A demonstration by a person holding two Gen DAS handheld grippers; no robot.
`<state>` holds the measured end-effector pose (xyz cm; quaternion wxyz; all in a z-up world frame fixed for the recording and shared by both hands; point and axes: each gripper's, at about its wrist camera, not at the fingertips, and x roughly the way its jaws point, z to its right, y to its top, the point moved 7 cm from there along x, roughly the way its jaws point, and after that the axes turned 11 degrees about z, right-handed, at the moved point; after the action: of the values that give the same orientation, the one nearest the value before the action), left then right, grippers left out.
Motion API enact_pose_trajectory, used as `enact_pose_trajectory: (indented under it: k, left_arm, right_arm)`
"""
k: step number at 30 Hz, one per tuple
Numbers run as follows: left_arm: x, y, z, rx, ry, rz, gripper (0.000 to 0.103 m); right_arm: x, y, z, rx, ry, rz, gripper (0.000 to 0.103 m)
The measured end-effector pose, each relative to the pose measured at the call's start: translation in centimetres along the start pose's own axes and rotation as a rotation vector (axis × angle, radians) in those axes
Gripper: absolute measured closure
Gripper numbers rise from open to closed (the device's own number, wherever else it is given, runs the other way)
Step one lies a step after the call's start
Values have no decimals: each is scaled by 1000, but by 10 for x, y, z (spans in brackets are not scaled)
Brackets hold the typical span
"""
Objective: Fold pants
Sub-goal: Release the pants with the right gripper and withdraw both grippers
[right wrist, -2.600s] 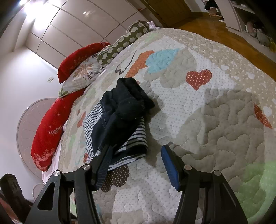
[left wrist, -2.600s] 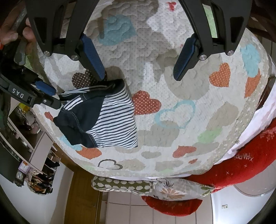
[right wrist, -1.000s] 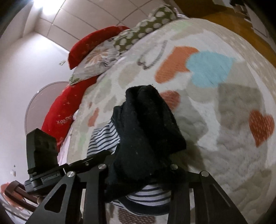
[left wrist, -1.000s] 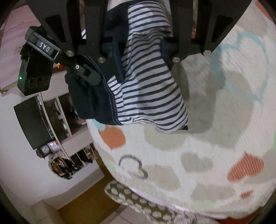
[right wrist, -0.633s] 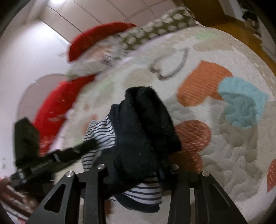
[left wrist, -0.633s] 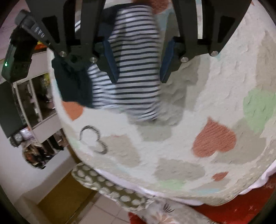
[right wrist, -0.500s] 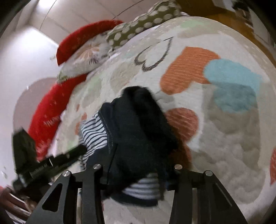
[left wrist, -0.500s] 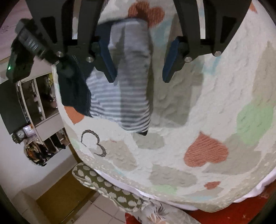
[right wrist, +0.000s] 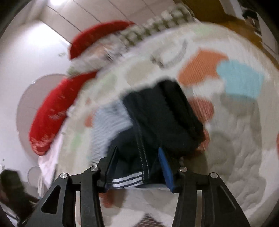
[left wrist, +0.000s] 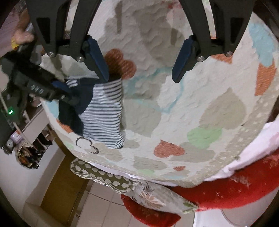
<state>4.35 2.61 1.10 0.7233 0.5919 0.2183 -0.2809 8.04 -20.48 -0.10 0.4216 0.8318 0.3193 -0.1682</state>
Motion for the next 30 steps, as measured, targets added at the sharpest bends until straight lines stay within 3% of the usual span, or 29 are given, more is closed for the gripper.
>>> enact_pose_trajectory:
  k: [7,19,26,30]
  left_arm:
    - [-27,-8,6,27,20,58,28]
    - [-96,-3,34,89,-9,211,17]
    - [-147,10,41,122,14,367,7]
    - [-179,21,37,105,60,505,0]
  right_arm:
    - [-55,-9,-10,-28,29,97,46]
    - [-130,-48,8,-34,-102,212,44]
    - [-159,-55,-14,-98,-106,253,39]
    - [-165,-59,-27,-138,-112,267,39]
